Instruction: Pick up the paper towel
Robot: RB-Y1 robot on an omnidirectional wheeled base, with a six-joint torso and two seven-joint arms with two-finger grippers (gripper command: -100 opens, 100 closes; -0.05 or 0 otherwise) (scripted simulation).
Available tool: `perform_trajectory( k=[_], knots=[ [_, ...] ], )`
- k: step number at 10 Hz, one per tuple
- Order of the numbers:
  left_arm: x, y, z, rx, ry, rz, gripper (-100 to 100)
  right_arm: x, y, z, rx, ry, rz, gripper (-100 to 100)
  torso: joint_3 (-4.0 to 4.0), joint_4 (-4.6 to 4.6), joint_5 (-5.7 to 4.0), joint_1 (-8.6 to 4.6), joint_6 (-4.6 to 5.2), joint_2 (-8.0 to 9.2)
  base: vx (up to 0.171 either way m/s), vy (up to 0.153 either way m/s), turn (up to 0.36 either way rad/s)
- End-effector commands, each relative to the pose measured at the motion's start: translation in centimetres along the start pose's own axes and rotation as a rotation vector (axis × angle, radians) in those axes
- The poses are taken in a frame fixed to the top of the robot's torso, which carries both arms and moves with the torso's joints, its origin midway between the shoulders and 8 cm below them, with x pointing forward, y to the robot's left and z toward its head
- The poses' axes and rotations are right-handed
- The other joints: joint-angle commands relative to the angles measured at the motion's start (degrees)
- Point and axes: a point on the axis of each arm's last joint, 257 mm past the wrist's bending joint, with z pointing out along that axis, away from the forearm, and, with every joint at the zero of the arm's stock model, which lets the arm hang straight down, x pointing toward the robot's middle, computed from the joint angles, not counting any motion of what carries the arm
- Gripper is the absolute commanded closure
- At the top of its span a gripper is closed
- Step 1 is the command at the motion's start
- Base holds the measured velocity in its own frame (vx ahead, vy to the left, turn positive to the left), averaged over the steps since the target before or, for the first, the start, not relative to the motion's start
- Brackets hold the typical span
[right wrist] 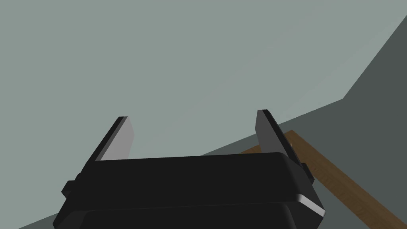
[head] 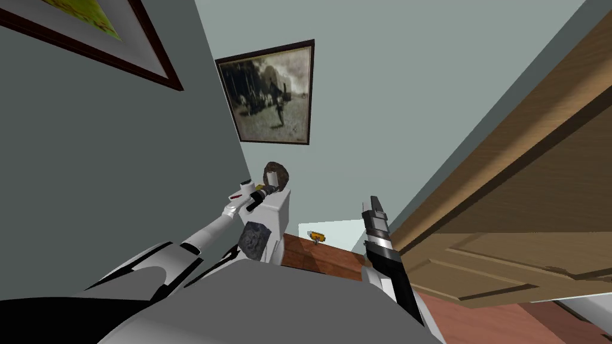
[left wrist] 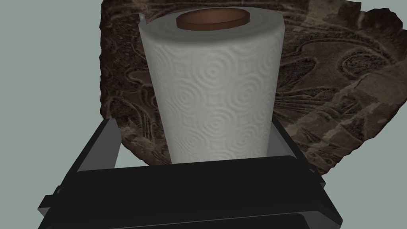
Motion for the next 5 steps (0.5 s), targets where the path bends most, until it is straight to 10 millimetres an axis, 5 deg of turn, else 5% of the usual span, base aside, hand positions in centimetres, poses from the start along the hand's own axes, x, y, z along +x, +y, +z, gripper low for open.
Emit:
perform_trajectory(
  k=[1, 5],
  knots=[
    [-0.04, 0.71, 1.31, -0.044, 0.004, -0.002, -100, 0.00, 0.00, 0.00, 0.000, 0.000, 0.000, 0, 0.00, 0.00, 0.00, 0.00, 0.00, 0.00, -0.146, 0.118, -0.381],
    [-0.77, 0.73, 1.73, -0.045, -0.005, 0.000, -100, -0.01, -0.02, -0.02, 0.001, 0.000, 0.000, 0, -0.25, -0.09, -0.08, -0.42, -0.08, -0.45, -0.012, 0.001, 0.001]
  ],
)
